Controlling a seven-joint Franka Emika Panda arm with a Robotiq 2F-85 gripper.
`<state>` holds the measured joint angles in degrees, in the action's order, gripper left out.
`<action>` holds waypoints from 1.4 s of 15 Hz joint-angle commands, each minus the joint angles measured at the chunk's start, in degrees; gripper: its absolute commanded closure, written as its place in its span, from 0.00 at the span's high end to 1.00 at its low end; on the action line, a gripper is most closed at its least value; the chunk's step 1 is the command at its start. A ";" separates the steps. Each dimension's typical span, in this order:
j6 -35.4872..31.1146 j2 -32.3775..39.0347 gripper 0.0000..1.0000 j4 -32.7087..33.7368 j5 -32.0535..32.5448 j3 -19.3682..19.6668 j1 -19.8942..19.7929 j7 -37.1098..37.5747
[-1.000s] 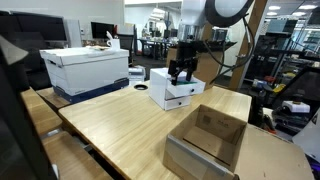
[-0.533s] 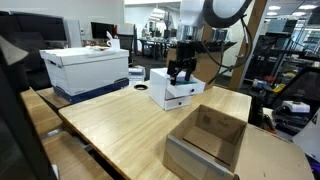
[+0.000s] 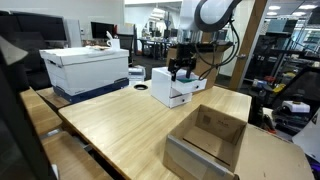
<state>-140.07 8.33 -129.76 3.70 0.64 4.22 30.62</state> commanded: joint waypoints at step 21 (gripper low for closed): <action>2.36 -0.71 1.00 2.95 -5.79 0.67 -2.19 -8.07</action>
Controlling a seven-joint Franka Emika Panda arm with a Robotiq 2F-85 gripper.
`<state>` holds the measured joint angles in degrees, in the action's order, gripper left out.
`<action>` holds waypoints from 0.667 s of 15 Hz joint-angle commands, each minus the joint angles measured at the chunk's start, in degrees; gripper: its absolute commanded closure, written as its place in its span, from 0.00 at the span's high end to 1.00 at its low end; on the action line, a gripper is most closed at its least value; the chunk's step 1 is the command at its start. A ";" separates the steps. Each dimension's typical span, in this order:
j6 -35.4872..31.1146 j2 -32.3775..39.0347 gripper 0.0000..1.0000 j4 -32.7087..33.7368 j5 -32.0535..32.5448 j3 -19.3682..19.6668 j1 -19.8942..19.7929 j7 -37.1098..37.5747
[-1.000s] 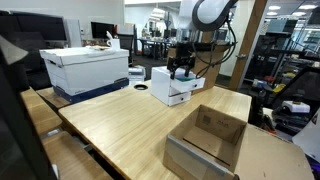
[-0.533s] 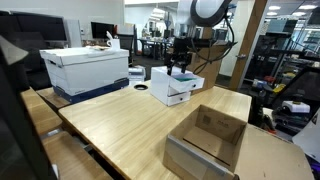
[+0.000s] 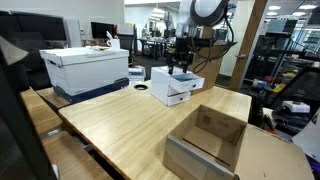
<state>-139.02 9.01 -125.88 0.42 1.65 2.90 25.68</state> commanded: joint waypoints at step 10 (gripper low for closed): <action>4.12 -3.47 1.00 -2.94 -2.65 -0.37 -0.84 -4.59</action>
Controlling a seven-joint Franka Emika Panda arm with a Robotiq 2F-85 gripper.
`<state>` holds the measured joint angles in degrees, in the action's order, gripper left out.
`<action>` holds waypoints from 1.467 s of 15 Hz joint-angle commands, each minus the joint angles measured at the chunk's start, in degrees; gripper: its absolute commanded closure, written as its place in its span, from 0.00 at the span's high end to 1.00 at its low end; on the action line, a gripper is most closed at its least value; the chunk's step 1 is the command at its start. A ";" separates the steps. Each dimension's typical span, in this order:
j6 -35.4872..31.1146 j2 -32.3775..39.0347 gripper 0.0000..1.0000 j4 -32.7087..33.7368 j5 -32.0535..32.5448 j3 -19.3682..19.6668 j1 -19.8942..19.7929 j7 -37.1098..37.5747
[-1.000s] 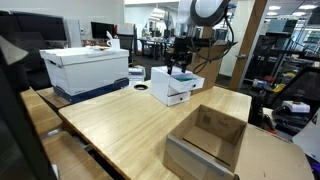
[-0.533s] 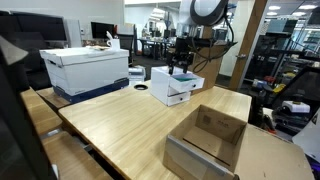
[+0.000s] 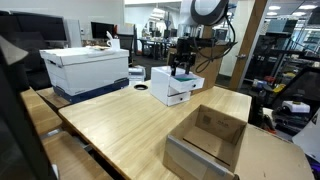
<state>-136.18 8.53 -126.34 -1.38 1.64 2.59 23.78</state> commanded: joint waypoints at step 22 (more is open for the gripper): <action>-3.47 -0.82 1.00 -5.07 5.06 -0.41 -0.63 -8.76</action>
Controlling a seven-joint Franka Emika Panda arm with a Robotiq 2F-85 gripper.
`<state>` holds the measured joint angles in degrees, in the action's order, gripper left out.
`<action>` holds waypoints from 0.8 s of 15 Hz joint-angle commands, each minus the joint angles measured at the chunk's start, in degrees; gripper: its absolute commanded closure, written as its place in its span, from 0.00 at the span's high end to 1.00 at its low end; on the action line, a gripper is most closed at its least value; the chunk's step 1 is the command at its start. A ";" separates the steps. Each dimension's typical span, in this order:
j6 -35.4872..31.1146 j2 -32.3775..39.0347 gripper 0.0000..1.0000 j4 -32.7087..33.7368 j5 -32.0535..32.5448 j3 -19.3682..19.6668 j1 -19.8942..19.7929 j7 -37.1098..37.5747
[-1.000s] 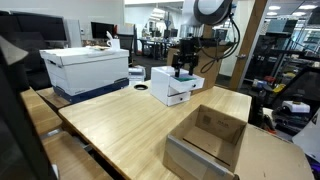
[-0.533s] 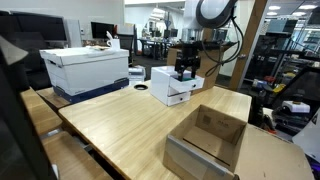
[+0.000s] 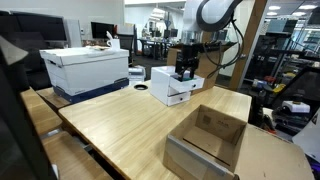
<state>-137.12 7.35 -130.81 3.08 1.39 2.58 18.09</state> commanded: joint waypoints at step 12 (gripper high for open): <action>-6.98 1.78 0.64 -0.90 -1.11 -0.09 -1.09 -7.17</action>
<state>-142.43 8.88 -130.83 3.02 1.62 2.29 13.32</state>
